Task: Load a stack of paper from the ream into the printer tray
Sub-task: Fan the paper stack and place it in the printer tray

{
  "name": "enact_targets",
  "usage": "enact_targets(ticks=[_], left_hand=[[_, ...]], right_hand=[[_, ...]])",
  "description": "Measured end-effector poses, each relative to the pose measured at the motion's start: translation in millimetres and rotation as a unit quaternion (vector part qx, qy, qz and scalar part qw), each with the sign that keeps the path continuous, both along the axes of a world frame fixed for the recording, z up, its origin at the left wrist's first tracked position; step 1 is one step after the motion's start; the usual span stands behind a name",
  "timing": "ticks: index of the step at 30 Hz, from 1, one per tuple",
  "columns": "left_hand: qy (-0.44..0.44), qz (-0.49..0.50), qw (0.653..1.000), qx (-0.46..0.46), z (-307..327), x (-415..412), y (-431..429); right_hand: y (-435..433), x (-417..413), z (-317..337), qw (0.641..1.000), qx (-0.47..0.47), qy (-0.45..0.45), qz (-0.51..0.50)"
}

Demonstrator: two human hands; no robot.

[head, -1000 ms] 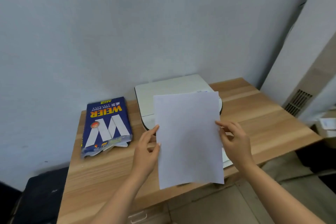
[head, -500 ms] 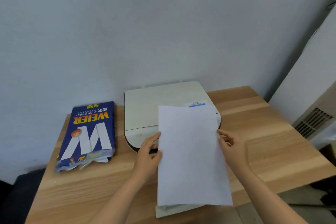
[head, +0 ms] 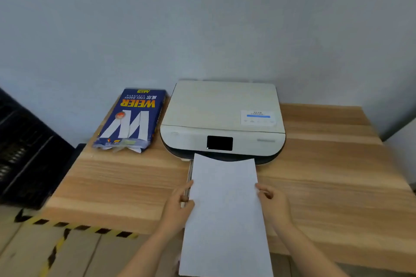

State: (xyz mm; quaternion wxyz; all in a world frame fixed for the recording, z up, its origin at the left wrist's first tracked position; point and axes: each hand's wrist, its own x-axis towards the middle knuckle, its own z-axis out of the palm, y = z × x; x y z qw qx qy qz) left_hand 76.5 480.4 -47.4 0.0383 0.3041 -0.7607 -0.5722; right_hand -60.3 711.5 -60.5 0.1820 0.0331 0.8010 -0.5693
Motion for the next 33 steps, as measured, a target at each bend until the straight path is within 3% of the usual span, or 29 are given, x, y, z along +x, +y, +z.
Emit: enact_targets(ticks=[12,22,33], left_hand=[[-0.144,-0.024,0.988,0.049,-6.5,0.9,-6.2],[-0.154,-0.067,0.981,0.095,-29.5,-17.0,-39.2],[-0.121,-0.105,0.984,0.072,-50.0,-28.0,-52.2]], right_hand=[[-1.8,6.7,-14.0,0.994,0.064,-0.084,0.013],[-18.8,5.3,-16.1,0.99,0.082,-0.103,-0.045],[-33.4,-5.7,-13.0,0.987,0.085,-0.098,-0.094]])
